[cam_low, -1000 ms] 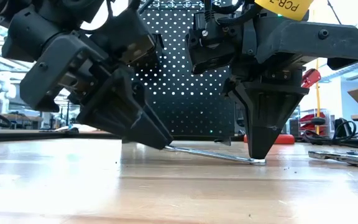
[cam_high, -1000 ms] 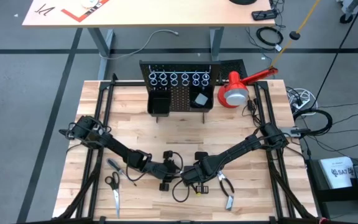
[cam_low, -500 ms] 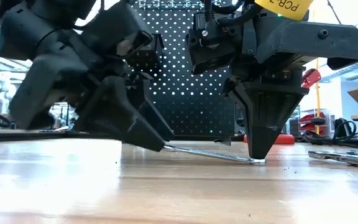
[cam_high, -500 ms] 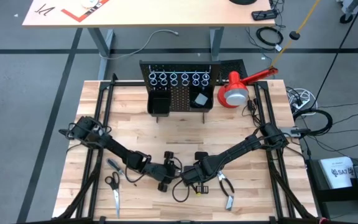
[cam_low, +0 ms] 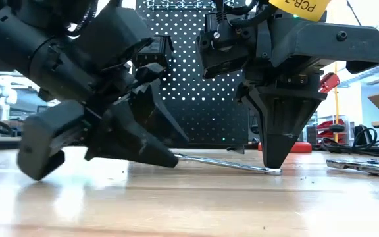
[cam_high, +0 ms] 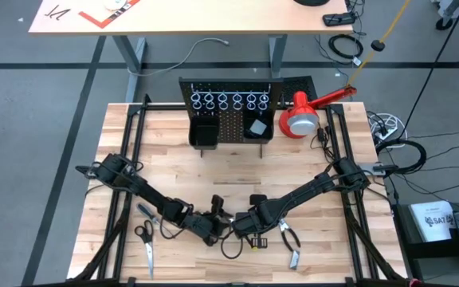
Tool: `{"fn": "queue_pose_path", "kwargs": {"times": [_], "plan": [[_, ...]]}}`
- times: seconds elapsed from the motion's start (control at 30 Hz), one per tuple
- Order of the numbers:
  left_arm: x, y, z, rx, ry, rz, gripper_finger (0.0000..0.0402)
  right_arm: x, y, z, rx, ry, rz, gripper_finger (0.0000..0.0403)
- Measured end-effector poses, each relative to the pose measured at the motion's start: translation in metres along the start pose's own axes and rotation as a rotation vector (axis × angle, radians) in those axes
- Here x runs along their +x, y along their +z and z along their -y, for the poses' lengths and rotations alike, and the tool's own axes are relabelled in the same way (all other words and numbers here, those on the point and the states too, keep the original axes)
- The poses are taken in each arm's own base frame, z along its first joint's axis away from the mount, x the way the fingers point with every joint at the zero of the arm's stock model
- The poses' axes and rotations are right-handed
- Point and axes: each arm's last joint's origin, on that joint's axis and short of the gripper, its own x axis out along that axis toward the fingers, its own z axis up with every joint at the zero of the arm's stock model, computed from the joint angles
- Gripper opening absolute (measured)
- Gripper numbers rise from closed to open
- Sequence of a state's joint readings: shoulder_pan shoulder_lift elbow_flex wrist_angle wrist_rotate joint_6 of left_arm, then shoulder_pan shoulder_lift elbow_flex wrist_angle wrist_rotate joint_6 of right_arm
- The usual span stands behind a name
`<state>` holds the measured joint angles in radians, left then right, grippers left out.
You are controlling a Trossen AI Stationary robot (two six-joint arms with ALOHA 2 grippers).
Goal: Hang tools onto peg board
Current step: Hang the wrench on the pegboard
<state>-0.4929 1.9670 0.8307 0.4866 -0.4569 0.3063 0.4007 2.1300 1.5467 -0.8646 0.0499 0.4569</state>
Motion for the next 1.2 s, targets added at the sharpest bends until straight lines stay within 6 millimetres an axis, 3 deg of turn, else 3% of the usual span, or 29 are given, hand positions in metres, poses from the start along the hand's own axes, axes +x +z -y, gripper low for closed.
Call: {"fn": "queue_pose_path", "kwargs": {"times": [0.2,0.5,0.6,0.73,1.03,1.2], "plan": [[0.003,0.000,0.000,0.009,0.013,0.001,0.0167,0.000,0.000,0.000,0.003,0.000,0.000,0.0000],[0.007,-0.004,-0.003,0.051,-0.056,-0.042,0.0076,0.000,0.000,0.000,0.001,0.001,0.001,0.0000],[0.007,-0.004,-0.003,0.073,-0.059,-0.043,0.0068,0.000,0.000,0.000,-0.001,0.003,0.000,0.0000],[0.006,-0.005,-0.003,0.128,-0.062,-0.045,0.0089,0.000,0.000,0.000,-0.001,0.004,-0.001,0.0000],[0.009,-0.011,-0.007,0.048,-0.064,-0.088,0.0202,0.000,0.000,0.000,-0.001,0.003,-0.001,0.0000],[0.009,-0.011,-0.008,0.045,-0.056,-0.088,0.0216,0.000,0.000,0.000,-0.001,0.003,-0.001,0.0000]]}}
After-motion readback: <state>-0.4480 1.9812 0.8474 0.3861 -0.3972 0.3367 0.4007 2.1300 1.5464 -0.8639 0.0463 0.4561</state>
